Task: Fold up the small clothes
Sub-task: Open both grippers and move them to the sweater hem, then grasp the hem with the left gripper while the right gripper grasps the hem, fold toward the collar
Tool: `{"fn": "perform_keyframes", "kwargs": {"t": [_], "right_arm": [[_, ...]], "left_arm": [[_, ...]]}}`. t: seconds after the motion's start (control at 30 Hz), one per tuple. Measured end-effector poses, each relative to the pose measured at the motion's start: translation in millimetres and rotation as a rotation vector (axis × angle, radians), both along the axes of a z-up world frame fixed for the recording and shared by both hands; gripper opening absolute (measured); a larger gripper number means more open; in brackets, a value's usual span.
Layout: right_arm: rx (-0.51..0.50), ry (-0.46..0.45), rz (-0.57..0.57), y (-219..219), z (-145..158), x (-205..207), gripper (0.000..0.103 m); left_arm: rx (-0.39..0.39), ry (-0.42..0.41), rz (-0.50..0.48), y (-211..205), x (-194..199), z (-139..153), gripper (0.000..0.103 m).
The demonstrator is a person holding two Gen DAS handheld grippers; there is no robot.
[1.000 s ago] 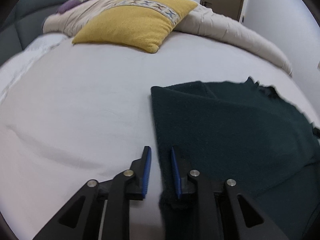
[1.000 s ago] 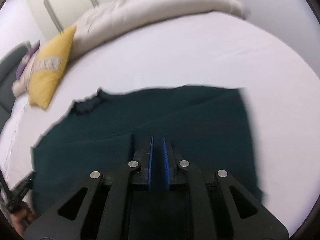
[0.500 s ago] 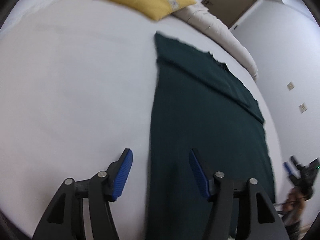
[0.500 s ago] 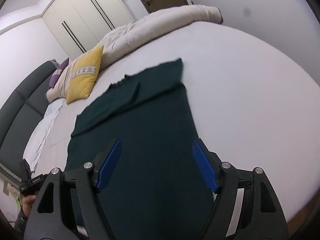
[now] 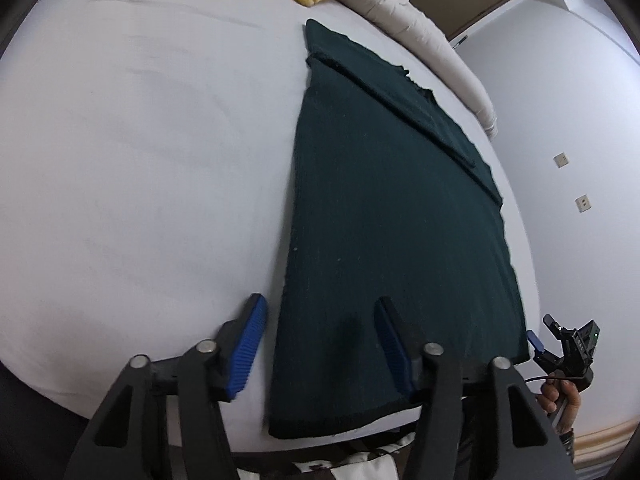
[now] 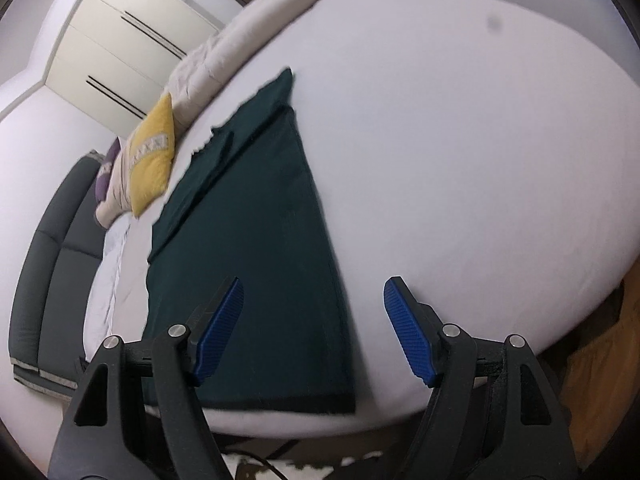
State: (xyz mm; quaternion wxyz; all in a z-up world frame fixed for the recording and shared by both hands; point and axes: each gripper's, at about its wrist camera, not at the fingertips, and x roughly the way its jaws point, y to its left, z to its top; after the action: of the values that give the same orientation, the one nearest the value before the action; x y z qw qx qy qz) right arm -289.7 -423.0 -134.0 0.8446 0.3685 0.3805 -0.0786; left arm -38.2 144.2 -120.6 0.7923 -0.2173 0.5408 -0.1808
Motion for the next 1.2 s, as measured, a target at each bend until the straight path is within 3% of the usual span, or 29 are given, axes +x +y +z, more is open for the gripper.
{"fn": "perform_keyframes", "kwargs": {"t": [0.1, 0.4, 0.53, 0.57, 0.63, 0.7, 0.73, 0.9, 1.0, 1.2], "right_arm": [[0.001, 0.061, 0.006, 3, -11, -3, 0.065], [-0.001, 0.128, 0.035, 12, -17, -2, 0.063], [-0.030, 0.174, 0.066, 20, -17, 5, 0.059], [-0.038, 0.182, 0.070, 21, -19, 5, 0.054], [-0.068, 0.216, 0.080, 22, -20, 11, 0.041], [-0.065, 0.224, 0.108, 24, -18, 14, 0.006], [-0.050, 0.221, 0.118, 25, -18, 15, 0.006], [0.004, 0.151, 0.122, 28, -9, 8, 0.006], [0.098, 0.046, 0.117, 23, 7, 2, 0.006], [0.183, -0.115, 0.113, 13, 42, 7, 0.006]], "left_arm": [[0.007, 0.012, -0.023, 0, -3, -1, 0.048], [0.027, 0.027, -0.050, -3, -10, 0, 0.047], [0.056, 0.038, -0.044, -4, -8, -3, 0.016], [0.045, 0.046, -0.045, -2, -7, -5, 0.010], [0.040, 0.044, -0.049, -3, -9, -6, 0.008], [0.045, 0.036, -0.056, -4, -10, -4, 0.007], [0.045, 0.033, -0.057, -3, -11, -4, 0.006], [-0.001, 0.012, -0.055, 4, -14, 8, 0.006], [-0.073, -0.008, -0.048, 13, -16, 20, 0.006], [-0.258, -0.046, 0.000, 26, -11, 46, 0.006]]}}
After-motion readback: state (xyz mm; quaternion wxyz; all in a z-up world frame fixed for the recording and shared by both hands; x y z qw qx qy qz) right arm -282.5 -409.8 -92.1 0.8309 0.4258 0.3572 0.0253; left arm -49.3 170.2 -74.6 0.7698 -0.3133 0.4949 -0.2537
